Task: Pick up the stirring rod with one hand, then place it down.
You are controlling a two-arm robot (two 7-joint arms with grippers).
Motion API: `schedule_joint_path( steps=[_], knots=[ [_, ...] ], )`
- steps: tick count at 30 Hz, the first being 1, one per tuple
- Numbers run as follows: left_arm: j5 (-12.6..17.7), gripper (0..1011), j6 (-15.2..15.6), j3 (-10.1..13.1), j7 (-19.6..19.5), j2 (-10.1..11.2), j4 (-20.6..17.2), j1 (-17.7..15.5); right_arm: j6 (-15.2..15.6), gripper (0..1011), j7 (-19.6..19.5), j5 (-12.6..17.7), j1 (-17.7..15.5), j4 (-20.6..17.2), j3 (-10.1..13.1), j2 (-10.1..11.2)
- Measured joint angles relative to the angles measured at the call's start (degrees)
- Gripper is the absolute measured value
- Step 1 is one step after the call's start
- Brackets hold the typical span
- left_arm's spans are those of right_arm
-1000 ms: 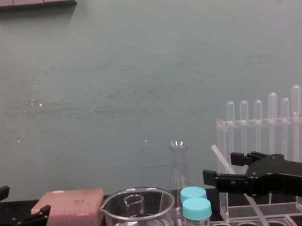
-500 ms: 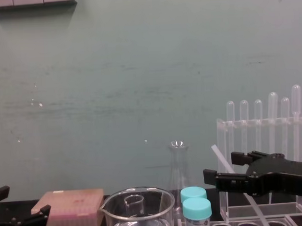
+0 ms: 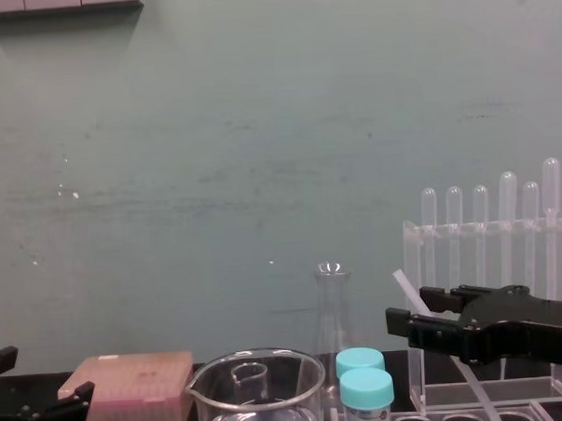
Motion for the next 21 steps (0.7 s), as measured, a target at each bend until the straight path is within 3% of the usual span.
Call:
schedule_joint_path(
  steps=[12, 19, 21],
  knots=[
    [0.0, 1000, 0.0, 0.0, 0.0, 0.0, 0.0, 0.0, 0.0, 247, 0.0, 0.0, 0.0, 0.0, 0.0, 0.0],
    [0.0, 1000, 0.0, 0.0, 0.0, 0.0, 0.0, 0.0, 0.0, 70, 0.0, 0.0, 0.0, 0.0, 0.0, 0.0],
    [0.0, 1000, 0.0, 0.0, 0.0, 0.0, 0.0, 0.0, 0.0, 67, 0.0, 0.0, 0.0, 0.0, 0.0, 0.0]
  ],
)
